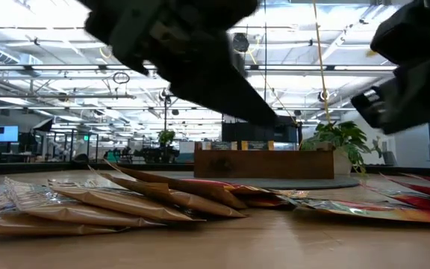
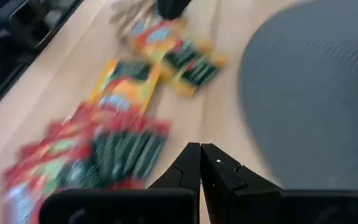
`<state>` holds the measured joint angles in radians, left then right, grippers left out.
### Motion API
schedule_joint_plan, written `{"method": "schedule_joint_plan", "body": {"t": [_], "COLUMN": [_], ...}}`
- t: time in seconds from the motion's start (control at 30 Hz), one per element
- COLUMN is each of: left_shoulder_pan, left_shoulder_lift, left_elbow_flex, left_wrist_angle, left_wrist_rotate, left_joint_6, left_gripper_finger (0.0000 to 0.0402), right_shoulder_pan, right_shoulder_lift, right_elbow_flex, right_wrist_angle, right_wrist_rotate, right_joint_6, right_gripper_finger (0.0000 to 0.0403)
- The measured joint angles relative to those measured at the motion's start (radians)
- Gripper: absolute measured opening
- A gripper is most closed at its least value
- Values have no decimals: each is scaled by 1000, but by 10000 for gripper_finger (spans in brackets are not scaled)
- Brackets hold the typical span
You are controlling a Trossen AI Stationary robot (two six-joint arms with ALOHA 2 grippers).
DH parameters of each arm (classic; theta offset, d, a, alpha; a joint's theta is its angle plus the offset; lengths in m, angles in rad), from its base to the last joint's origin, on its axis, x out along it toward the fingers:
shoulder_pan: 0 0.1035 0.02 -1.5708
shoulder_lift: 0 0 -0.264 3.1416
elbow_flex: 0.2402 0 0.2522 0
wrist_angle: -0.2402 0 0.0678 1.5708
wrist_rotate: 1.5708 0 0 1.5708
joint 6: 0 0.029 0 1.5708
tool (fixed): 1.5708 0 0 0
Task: Pick & Place Tea
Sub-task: Put the red tea bag to the right section into the wooden organizer
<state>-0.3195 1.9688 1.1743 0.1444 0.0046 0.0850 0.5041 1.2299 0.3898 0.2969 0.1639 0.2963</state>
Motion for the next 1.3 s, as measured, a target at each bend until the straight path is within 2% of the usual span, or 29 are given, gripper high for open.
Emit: {"method": "schedule_joint_plan", "body": {"t": [0.1,0.2,0.27,0.37,0.47,0.63,0.7,0.8,0.9,1.0,1.07,1.17,1.3], "left_shoulder_pan": [1,-7,-25,-52,-76,-76,-73,-64,-45,-29,-23,-20,-18], "left_shoulder_lift": [60,79,101,150,204,282,303,329,320,321,325,321,321], "left_elbow_flex": [122,185,209,233,282,435,455,464,460,452,451,451,451], "left_wrist_angle": [-92,-127,-55,28,8,-64,-126,-151,-145,-164,-183,-187,-187], "left_wrist_rotate": [2,-4,-8,-36,-62,-9,3,42,47,46,44,32,21], "left_joint_6": [8,7,8,42,72,59,56,47,34,15,10,0,-7], "left_gripper_finger": [26,26,22,12,4,20,21,13,4,13,23,30,32], "right_shoulder_pan": [17,56,93,141,159,158,158,158,167,183,199,213,217], "right_shoulder_lift": [-35,-55,-64,-65,-53,-39,-23,16,85,165,199,260,332], "right_elbow_flex": [40,112,144,158,155,157,154,155,159,156,154,158,164], "right_wrist_angle": [-107,-244,-355,-409,-383,-276,-235,-188,-139,-65,-27,75,89], "right_wrist_rotate": [-117,-168,-179,-196,-194,-190,-191,-218,-320,-420,-446,-453,-387], "right_joint_6": [68,104,109,106,132,135,125,123,141,167,182,189,171], "right_gripper_finger": [0,0,0,0,0,1,5,15,19,13,5,2,1]}}
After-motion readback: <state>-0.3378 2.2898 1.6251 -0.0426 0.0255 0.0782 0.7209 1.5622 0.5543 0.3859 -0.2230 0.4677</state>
